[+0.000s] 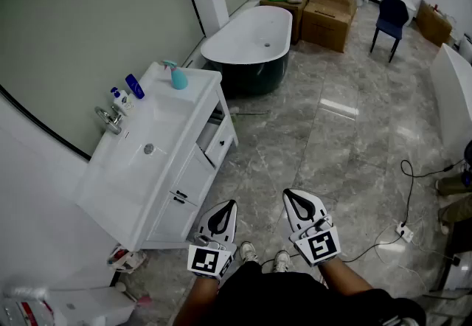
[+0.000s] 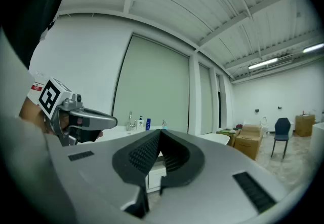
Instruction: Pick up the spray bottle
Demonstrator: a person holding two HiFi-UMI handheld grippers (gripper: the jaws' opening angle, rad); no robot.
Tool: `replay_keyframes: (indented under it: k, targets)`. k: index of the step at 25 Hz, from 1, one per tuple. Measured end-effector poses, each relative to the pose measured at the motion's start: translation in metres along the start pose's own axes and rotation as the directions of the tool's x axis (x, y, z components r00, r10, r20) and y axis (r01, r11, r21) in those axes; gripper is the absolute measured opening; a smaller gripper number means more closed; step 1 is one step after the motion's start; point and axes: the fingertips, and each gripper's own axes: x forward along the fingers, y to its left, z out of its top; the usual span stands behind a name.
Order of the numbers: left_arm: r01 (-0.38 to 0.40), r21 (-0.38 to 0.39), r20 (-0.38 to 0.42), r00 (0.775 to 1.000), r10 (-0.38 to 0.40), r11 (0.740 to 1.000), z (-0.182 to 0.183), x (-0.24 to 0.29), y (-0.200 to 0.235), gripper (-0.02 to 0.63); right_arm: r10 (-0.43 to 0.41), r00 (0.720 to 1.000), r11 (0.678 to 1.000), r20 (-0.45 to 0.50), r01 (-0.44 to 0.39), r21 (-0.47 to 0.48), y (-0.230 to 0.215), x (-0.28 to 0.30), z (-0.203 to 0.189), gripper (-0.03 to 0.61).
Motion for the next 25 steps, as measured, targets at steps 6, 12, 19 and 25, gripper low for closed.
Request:
replay_keyframes:
  k: [6, 12, 19, 25]
  targets:
    - [0.023, -0.008, 0.007, 1.0, -0.023, 1.0, 0.004, -0.019, -0.002, -0.003, 0.002, 1.0, 1.0, 0.016, -0.001, -0.017, 0.022, 0.0, 0.013, -0.003]
    - [0.027, -0.02, 0.025, 0.999, -0.027, 0.999, 0.006, -0.027, 0.009, -0.003, -0.001, 1.0, 0.999, 0.005, 0.002, -0.048, 0.032, 0.006, 0.019, -0.002]
    - [0.047, -0.023, 0.039, 0.998, -0.046, 0.999, 0.008, -0.03, 0.02, -0.003, -0.017, 1.0, 0.999, 0.0, 0.017, -0.052, 0.032, 0.013, 0.019, -0.002]
    - [0.062, -0.021, 0.049, 0.997, -0.061, 0.998, 0.009, -0.028, 0.036, -0.003, -0.02, 1.0, 0.999, 0.017, 0.02, -0.024, 0.038, 0.03, 0.021, 0.041]
